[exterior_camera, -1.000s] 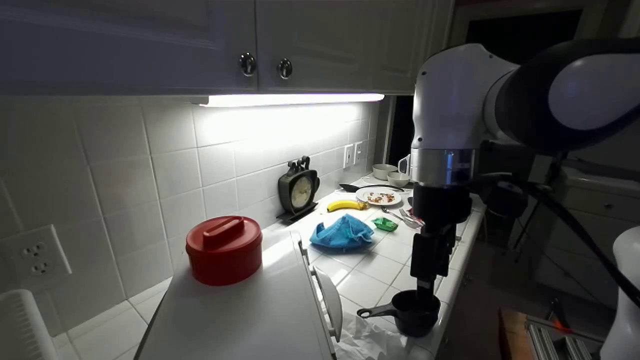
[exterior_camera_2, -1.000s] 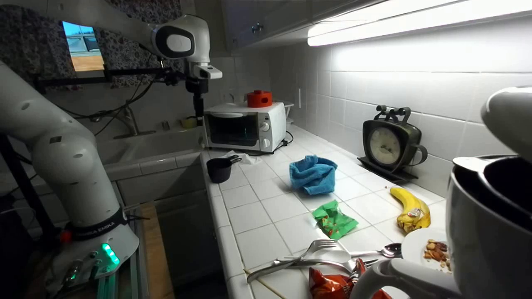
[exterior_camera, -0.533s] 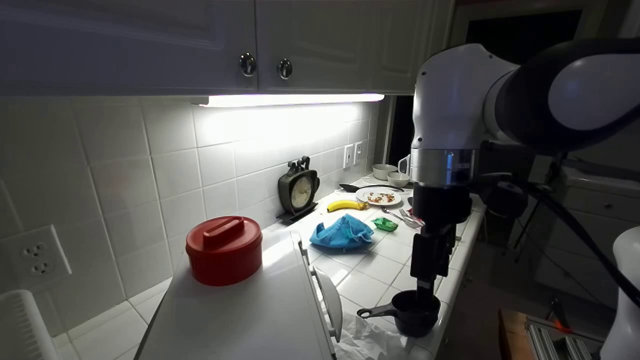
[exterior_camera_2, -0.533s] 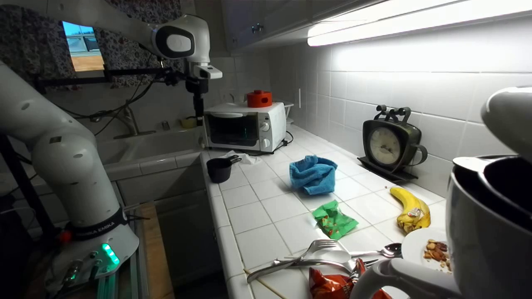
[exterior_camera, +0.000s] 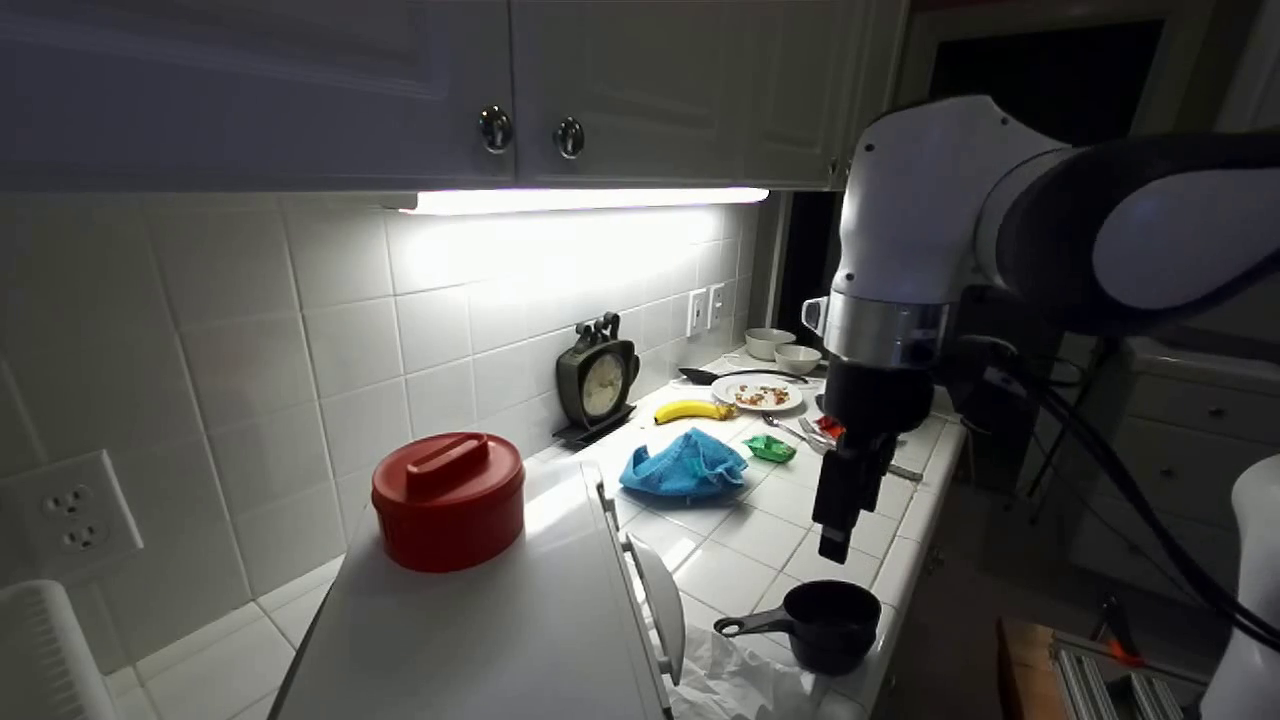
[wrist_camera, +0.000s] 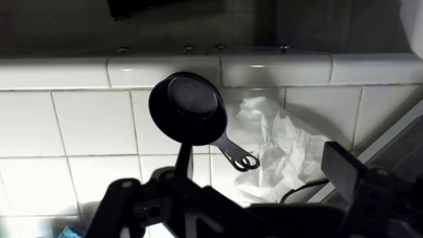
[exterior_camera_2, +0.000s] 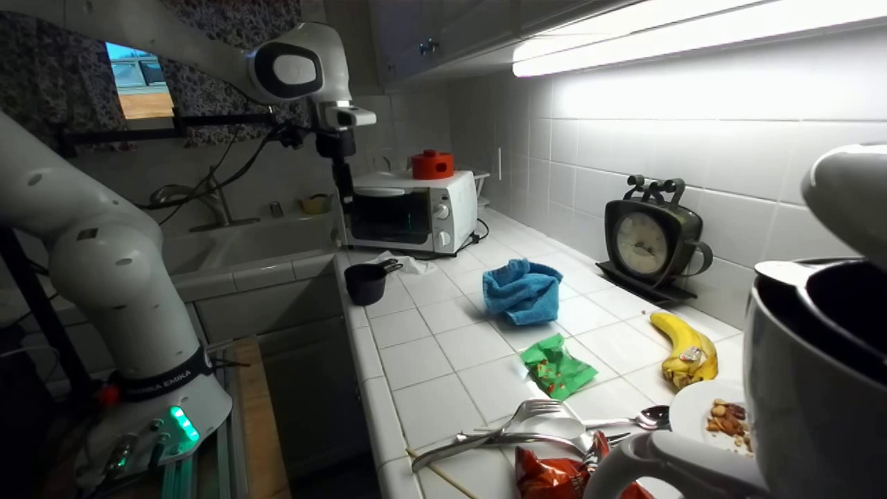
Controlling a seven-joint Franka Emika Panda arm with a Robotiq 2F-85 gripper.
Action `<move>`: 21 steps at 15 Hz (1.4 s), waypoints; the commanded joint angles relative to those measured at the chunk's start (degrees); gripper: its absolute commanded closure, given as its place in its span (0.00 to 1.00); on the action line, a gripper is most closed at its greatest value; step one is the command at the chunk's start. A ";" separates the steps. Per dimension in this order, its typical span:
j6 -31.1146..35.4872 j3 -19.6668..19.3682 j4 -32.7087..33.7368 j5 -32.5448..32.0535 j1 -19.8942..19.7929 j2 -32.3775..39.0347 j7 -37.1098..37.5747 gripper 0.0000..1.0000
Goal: Remove the black pot from the other black pot and put it on the countertop
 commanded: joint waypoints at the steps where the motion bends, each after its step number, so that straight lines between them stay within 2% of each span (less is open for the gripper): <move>1: 11.28 -0.61 -9.08 -0.44 0.37 -5.41 -2.11 0.00; 6: 28.05 -3.42 -18.00 3.85 3.12 -5.60 -7.50 0.00; 8: 30.37 -4.76 -15.43 4.49 4.00 -1.44 -10.19 0.00; 12: 29.97 -7.57 -15.82 7.39 6.18 0.32 -14.93 0.00; 19: 22.99 -7.91 -15.85 6.65 5.63 3.79 -18.22 0.00; 20: 22.33 -7.72 -15.85 6.39 5.48 4.24 -18.40 0.03; 21: 21.92 -7.65 -15.85 6.36 5.48 4.71 -18.80 0.26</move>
